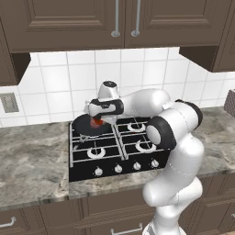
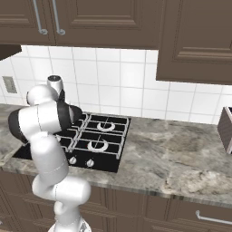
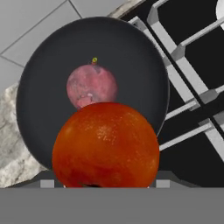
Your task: Place the pan on the rear left burner on the stove. Then place the tomato and the onion in the pan and turn on the rear left burner.
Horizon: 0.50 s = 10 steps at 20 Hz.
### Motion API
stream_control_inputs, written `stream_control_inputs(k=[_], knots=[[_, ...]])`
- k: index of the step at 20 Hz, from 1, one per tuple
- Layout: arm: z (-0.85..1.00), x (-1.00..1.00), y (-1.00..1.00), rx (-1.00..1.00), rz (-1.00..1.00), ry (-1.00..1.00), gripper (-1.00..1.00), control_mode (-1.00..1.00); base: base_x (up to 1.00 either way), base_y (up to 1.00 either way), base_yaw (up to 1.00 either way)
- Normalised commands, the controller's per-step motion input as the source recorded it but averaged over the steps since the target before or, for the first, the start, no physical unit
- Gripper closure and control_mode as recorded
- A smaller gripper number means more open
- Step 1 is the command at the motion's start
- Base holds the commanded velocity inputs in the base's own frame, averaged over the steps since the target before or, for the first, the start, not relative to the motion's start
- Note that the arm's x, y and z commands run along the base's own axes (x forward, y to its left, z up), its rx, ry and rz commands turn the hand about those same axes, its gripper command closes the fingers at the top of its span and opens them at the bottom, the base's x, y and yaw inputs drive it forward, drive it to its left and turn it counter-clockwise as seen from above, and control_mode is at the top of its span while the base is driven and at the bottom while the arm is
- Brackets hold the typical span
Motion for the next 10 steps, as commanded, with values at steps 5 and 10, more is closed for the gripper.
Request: stream_control_inputs(k=[5, 10], knots=[[-0.18, 0.00, 0.19, -0.02, 0.00, 0.00, 1.00, -1.00, 0.00, 0.00, 0.00], [-0.18, 0.02, 0.12, -0.02, 0.00, 0.00, 1.00, -1.00, 0.00, 0.00, 0.00]])
